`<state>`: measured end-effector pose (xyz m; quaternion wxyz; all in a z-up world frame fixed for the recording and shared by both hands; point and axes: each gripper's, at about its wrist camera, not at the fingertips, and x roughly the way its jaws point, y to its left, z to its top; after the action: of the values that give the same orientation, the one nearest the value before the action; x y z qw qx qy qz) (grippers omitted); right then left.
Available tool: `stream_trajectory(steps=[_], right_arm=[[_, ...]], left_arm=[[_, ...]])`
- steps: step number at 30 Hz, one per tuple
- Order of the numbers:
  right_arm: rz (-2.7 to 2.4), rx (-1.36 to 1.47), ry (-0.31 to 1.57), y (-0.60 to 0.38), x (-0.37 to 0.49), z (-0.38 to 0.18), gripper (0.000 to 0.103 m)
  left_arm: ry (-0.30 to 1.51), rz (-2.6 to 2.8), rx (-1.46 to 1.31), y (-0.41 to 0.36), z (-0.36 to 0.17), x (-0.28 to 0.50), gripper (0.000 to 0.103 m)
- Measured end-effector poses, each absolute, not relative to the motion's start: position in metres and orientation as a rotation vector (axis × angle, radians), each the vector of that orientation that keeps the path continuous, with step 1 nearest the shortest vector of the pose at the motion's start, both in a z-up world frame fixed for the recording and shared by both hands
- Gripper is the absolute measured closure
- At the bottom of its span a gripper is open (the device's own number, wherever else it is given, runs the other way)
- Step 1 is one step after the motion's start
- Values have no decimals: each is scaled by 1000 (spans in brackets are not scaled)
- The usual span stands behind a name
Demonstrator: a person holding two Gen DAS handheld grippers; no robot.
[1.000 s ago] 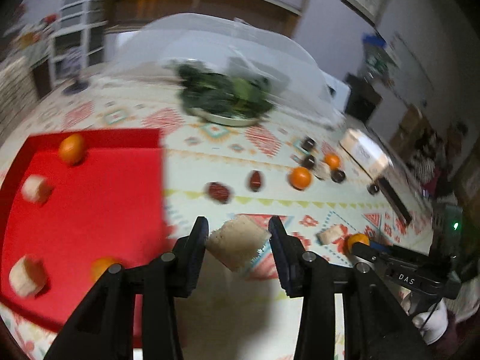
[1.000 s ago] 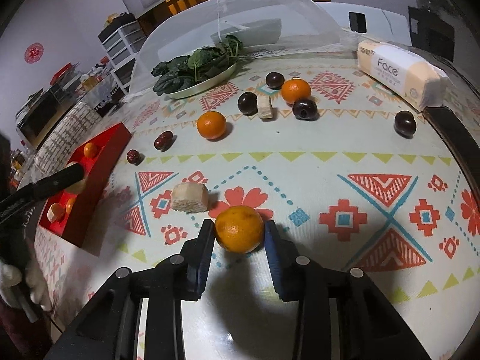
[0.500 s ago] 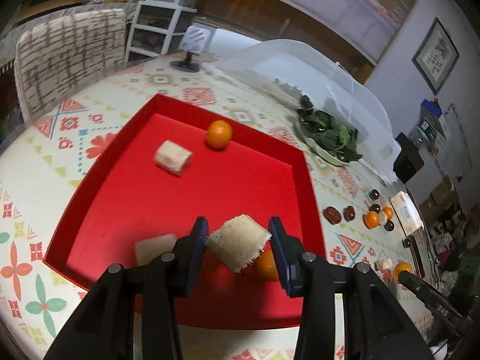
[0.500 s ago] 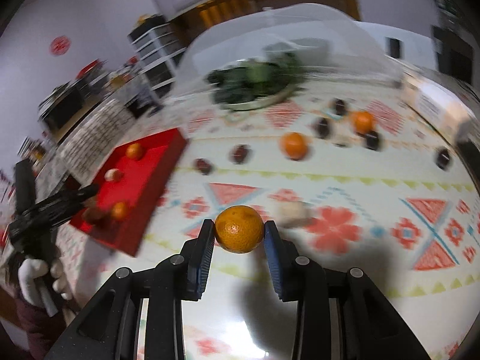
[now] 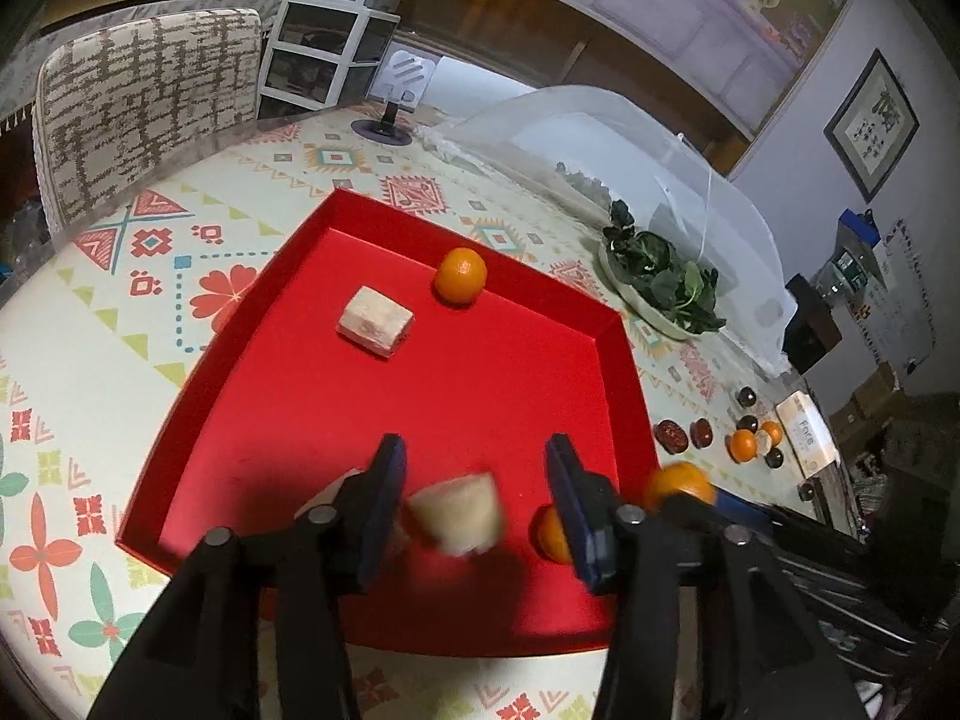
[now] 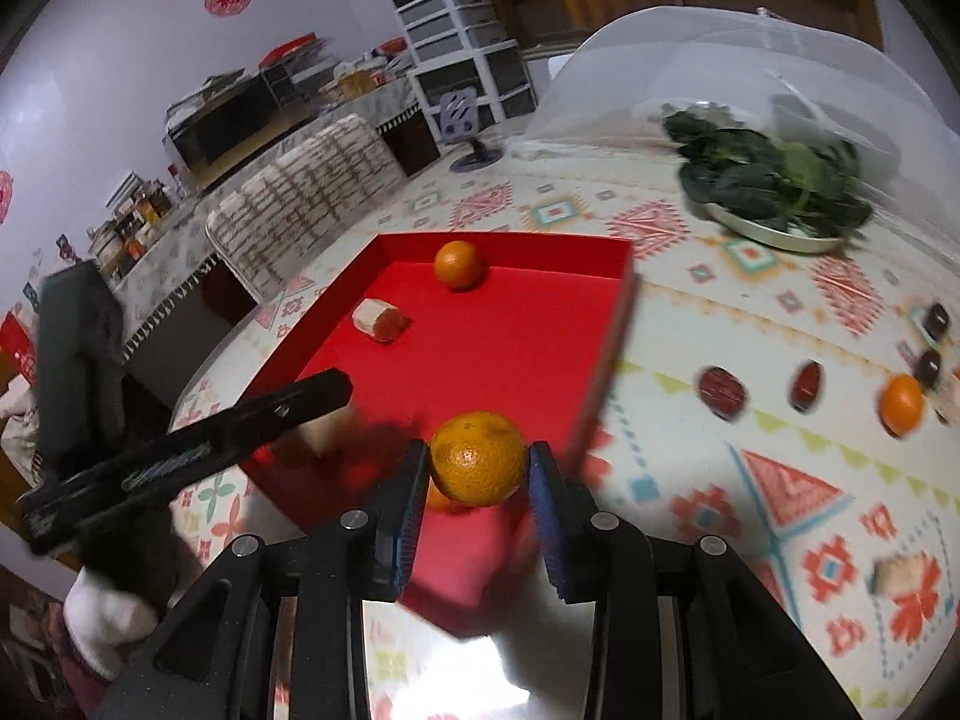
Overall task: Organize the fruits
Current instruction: 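Release the cube into the red tray with the left tool while the right tool drops its orange there, then grasp a small beige cube with the right tool while the left tool grasps a mandarin orange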
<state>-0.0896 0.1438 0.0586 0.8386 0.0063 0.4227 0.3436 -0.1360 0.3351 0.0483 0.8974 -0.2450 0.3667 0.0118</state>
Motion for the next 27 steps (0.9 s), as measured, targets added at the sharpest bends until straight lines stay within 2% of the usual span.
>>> stream_trajectory(steps=[2,7,11,13,27], right_arm=[[727,-1,897,156,-84,55,66],[705,7,890,163,-74,53,65],[695,28,853,154,-76,65,51],[685,38,835,145,-78,71,51],[459,191,790,-10,-100,73,46]], left_arm=[[751,36,-515,339,51,-139,45],[739,52,-542,348,55,-145,42],[740,54,-553,348,56,-146,41],[741,48,-552,346,57,-147,41],[736,-32,-470,289,82,-151,33]])
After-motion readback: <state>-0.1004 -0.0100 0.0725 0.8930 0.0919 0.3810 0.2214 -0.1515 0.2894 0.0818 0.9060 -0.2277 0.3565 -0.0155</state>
